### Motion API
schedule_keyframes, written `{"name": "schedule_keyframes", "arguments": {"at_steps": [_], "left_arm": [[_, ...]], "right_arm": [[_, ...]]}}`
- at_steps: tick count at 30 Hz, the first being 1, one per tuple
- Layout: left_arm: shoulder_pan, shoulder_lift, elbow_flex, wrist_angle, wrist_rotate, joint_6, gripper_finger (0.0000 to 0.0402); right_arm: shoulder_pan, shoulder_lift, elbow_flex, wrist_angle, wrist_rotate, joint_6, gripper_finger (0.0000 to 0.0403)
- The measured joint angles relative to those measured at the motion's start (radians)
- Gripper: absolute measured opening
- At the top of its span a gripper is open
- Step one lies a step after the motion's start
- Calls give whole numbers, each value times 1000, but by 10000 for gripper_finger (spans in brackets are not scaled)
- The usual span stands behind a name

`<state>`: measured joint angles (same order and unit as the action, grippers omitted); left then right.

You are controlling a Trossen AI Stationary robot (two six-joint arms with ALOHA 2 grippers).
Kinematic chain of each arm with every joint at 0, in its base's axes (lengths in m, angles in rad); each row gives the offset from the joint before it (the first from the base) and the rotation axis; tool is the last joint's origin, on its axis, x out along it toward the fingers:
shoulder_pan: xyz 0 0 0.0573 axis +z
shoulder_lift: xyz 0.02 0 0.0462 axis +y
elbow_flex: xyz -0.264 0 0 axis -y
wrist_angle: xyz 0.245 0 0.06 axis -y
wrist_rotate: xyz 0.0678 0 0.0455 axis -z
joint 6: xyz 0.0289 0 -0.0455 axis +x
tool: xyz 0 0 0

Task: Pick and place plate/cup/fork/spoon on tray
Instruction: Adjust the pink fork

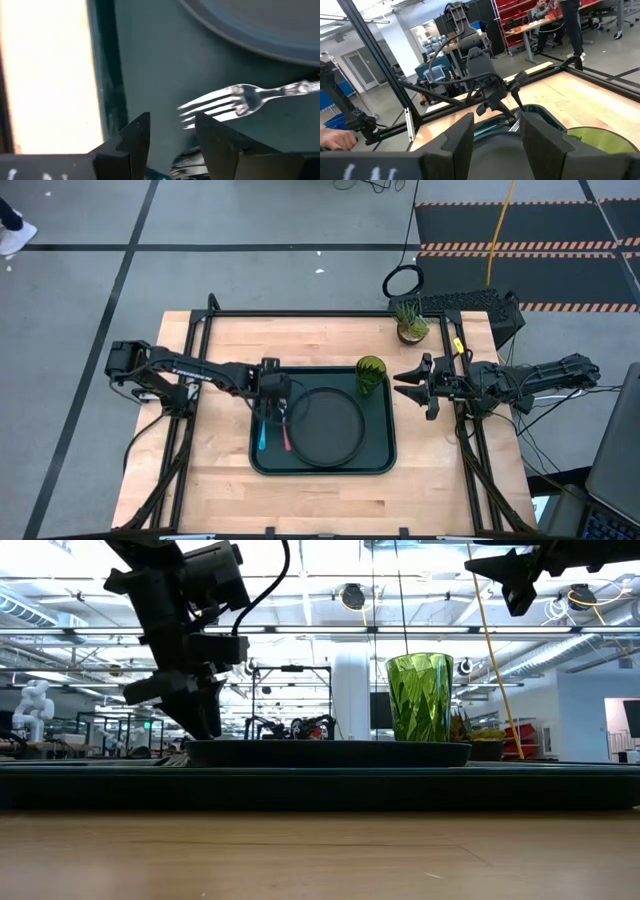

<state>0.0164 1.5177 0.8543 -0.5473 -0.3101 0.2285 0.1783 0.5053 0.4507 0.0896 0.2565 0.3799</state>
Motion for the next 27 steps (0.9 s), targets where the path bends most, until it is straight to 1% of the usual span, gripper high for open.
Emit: {"name": "schedule_keyframes", "arguments": {"at_steps": [12,20,27], "left_arm": [[22,1,0,27,-4,34,161],[22,88,0,53,-4,77,161],[16,99,-2,52,-13,84,161]], "right_arm": [[0,0,0,0,0,-1,150],[0,0,0,-2,-1,0,150],[0,0,0,-3,0,-1,150]]}}
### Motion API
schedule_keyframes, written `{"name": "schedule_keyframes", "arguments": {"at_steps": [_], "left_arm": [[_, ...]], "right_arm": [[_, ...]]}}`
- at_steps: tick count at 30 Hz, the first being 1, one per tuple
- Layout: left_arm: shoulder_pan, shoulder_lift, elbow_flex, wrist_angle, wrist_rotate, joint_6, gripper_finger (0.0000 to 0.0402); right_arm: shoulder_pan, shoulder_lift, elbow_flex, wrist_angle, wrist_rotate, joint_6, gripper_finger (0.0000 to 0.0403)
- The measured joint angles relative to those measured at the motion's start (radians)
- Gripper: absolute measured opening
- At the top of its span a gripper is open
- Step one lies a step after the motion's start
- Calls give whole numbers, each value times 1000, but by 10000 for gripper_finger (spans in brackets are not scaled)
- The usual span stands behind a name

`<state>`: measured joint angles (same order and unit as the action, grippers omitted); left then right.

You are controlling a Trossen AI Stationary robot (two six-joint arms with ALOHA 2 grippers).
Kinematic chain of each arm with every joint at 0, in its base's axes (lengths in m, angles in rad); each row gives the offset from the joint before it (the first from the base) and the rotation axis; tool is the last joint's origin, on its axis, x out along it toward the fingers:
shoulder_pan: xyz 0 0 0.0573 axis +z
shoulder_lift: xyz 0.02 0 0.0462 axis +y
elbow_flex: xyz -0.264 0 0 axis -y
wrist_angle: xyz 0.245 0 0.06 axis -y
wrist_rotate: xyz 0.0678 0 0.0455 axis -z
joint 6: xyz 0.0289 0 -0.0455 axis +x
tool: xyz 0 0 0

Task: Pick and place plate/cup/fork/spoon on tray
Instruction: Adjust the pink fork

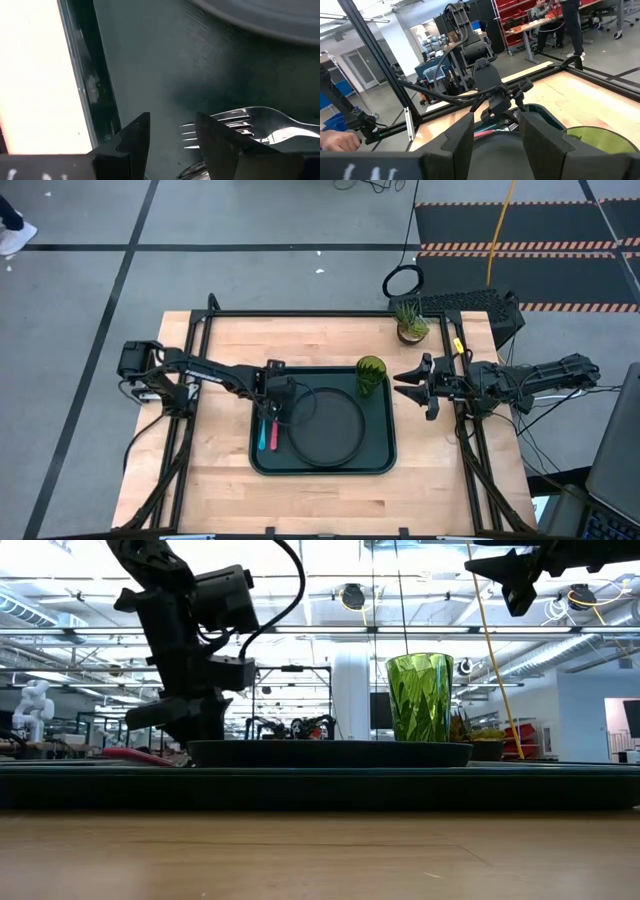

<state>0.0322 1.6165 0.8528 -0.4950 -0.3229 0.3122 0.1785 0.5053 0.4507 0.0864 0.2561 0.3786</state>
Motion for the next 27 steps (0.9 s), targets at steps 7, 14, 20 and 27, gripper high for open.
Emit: {"name": "schedule_keyframes", "arguments": {"at_steps": [7,14,20,27], "left_arm": [[0,0,0,22,-1,7,161],[0,0,0,28,-18,22,161],[-9,-18,29,19,-28,22,161],[-29,-55,82,-4,-28,25,161]], "right_arm": [[0,0,0,0,0,1,150],[0,0,0,0,0,0,150],[0,0,0,-11,0,-1,150],[0,0,0,-13,0,-1,150]]}}
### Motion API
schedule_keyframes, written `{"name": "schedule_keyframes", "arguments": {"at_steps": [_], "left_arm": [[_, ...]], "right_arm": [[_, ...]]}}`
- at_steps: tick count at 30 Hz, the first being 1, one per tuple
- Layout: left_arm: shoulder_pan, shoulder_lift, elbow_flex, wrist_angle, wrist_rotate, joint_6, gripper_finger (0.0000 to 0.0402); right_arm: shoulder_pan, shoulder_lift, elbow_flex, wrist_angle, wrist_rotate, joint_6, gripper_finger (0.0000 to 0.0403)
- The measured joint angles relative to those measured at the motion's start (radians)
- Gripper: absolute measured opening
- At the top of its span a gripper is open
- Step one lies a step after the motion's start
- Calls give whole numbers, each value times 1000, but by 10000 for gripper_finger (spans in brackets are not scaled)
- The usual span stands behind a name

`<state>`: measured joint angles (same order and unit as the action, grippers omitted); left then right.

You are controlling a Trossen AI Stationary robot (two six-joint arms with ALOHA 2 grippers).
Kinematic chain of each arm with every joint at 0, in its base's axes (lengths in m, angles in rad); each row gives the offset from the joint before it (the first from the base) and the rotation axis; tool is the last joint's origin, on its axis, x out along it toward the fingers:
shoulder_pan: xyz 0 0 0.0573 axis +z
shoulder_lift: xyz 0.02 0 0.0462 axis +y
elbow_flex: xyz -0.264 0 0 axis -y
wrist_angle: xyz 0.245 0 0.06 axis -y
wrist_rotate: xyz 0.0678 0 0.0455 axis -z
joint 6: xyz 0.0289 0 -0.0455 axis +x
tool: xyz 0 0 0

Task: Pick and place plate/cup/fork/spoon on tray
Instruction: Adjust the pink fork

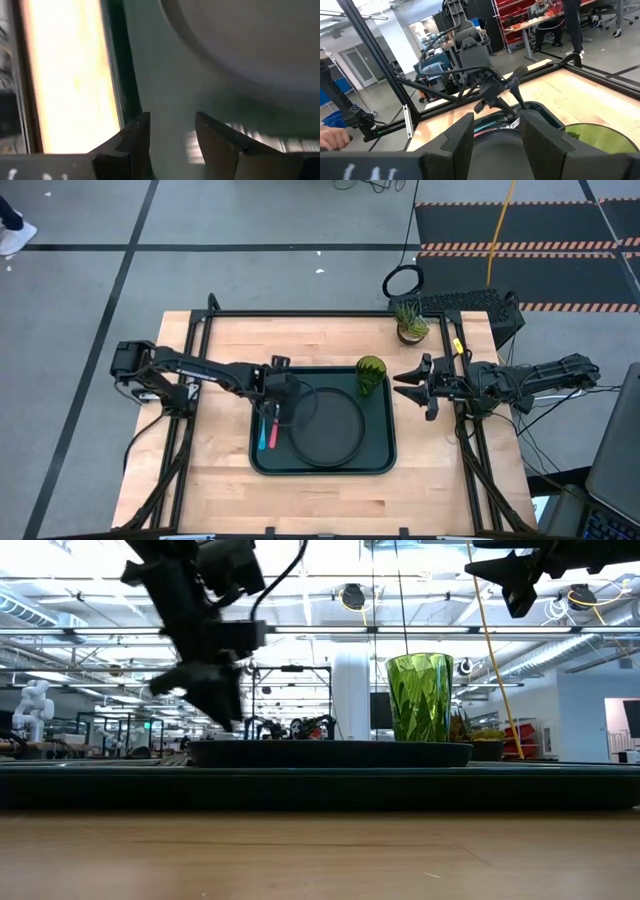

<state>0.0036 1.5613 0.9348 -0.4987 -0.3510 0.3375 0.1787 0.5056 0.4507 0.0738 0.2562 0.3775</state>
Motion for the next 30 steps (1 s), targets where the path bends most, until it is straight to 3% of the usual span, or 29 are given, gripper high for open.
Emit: {"name": "schedule_keyframes", "arguments": {"at_steps": [14,30], "left_arm": [[50,-9,-23,-79,-7,-41,161],[76,-10,-61,32,-15,13,161]], "right_arm": [[0,0,0,-2,0,3,150],[0,0,0,5,2,3,150]]}}
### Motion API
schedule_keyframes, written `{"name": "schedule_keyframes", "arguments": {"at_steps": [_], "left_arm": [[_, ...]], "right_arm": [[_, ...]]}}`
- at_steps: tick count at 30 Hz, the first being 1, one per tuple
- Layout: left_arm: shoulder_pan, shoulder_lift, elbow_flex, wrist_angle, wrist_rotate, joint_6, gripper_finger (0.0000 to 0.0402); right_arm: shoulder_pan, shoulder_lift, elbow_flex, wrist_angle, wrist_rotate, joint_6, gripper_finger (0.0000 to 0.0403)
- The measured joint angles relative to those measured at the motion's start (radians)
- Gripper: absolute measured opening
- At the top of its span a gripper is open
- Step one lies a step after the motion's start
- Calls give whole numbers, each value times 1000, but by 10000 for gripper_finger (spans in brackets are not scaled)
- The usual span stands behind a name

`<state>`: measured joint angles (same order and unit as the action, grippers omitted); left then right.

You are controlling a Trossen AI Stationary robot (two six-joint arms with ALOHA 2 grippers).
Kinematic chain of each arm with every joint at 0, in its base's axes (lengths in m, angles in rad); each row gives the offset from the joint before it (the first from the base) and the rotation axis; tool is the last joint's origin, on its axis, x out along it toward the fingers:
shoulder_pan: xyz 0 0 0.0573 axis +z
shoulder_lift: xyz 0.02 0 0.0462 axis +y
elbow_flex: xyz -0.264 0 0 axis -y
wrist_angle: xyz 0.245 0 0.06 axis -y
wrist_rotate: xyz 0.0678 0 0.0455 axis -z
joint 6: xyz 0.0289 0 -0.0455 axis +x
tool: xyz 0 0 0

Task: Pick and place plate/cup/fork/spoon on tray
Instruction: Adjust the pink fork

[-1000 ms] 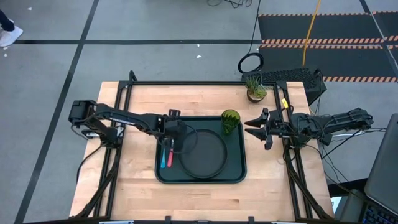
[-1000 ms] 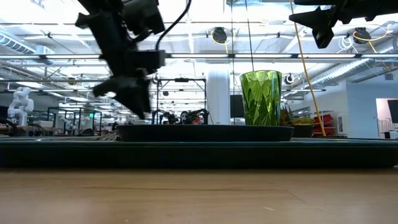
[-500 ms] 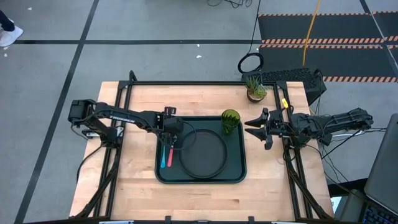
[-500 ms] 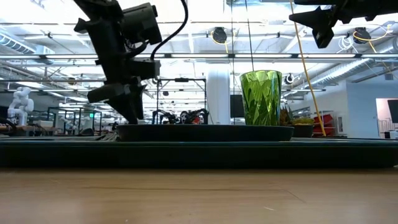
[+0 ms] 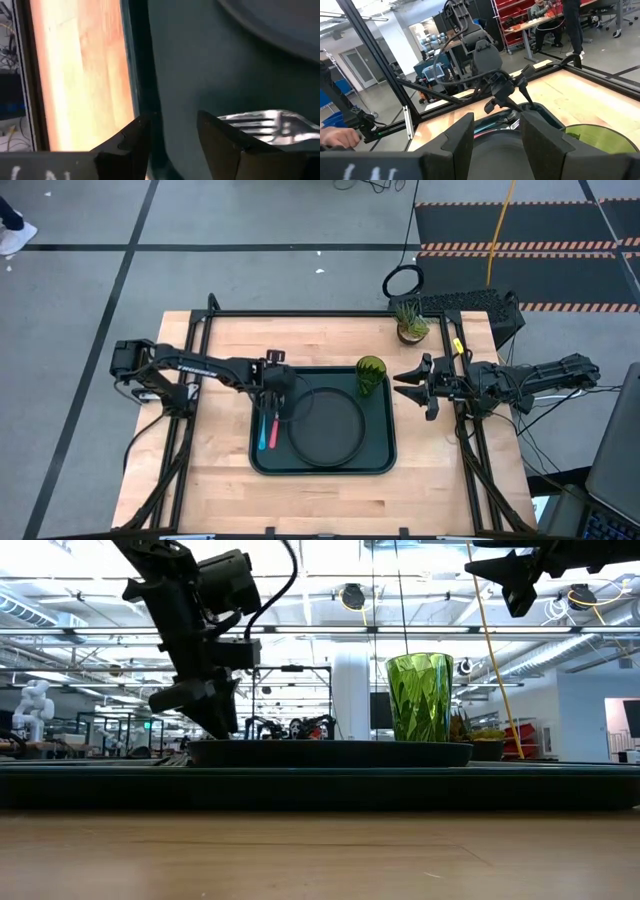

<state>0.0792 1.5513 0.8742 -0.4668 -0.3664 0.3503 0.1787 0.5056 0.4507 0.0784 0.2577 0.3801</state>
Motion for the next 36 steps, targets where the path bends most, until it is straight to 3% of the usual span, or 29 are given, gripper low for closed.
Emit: {"name": "schedule_keyframes", "arguments": {"at_steps": [12,36], "left_arm": [[40,37,-1,-3,86,12,161],[37,73,-1,-11,37,15,161]], "right_arm": [[0,0,0,-4,0,-2,150],[0,0,0,-9,-1,-2,150]]}}
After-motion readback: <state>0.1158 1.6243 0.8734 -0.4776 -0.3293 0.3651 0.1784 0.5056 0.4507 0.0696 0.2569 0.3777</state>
